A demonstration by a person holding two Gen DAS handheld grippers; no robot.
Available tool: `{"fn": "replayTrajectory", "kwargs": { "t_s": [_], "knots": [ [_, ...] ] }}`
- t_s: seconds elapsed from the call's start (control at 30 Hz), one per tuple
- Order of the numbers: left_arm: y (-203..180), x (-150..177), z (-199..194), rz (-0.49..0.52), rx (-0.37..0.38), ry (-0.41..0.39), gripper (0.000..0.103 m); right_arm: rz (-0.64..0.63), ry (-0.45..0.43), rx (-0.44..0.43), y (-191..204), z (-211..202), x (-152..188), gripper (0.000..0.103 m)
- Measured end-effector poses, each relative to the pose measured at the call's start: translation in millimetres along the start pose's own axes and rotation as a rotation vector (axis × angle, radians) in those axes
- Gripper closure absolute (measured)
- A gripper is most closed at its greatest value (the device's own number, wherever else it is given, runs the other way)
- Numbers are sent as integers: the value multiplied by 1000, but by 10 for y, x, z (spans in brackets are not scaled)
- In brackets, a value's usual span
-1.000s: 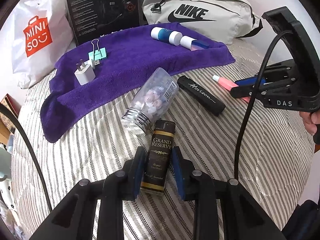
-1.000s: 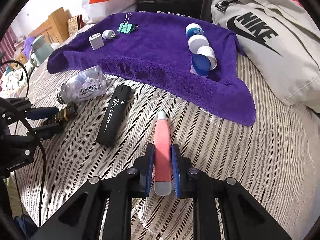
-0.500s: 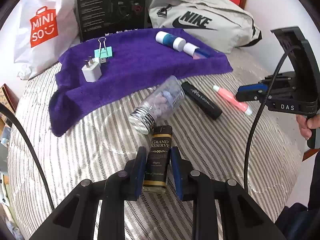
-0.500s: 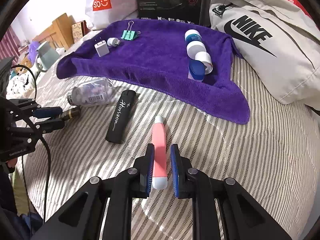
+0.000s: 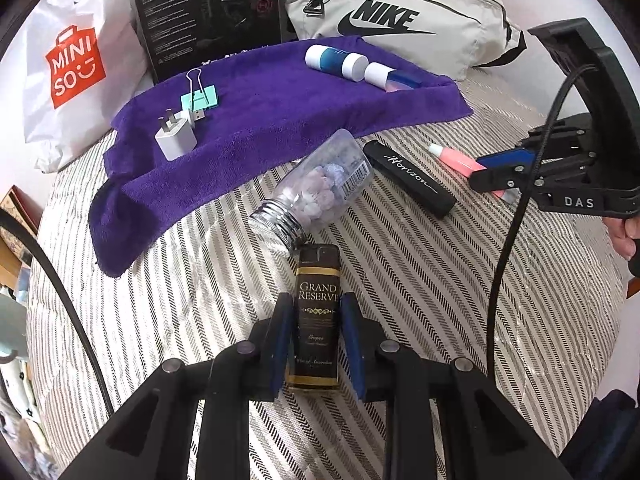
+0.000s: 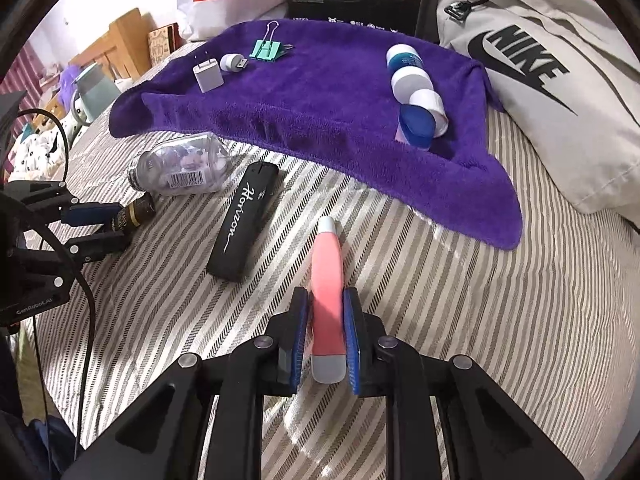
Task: Organize rigid objects
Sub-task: 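Carry the Grand Reserve box with the left gripper while the right carries the pink pen to the towel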
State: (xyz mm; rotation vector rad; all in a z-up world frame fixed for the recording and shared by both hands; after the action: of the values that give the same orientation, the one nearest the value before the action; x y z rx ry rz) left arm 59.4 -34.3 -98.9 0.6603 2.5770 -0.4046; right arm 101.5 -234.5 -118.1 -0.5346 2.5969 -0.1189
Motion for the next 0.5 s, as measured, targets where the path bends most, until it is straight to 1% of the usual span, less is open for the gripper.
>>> {"fn": "replayTrajectory", "kwargs": {
  "t_s": [0.13, 0.2, 0.33, 0.5],
  "knots": [
    [19, -3, -4, -12, 14, -4, 80, -47, -17, 32, 73, -7, -16, 87],
    [38, -1, -21, -29, 26, -12, 80, -36, -8, 9, 33, -24, -10, 88],
    [86, 34, -125, -53, 41, -41, 80, -1, -24, -23, -73, -151, 37, 88],
    [146, 24, -245, -65, 39, -66, 80, 7, -40, -24, -143, -247, 15, 87]
  ]
}}
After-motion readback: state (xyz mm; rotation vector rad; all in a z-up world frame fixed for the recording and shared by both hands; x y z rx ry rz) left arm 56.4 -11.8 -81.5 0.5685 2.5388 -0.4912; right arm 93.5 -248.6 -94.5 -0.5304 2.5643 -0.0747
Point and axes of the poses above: each gripper's, at about its wrist camera, not at the fingertips, and z roughly the way its jaws point, y to its left, x to its underside, the point moved 1 cm from there along z, roughly the way its jaws point, and after that the axes turned 13 degrees about x, right-handed, at the moved point
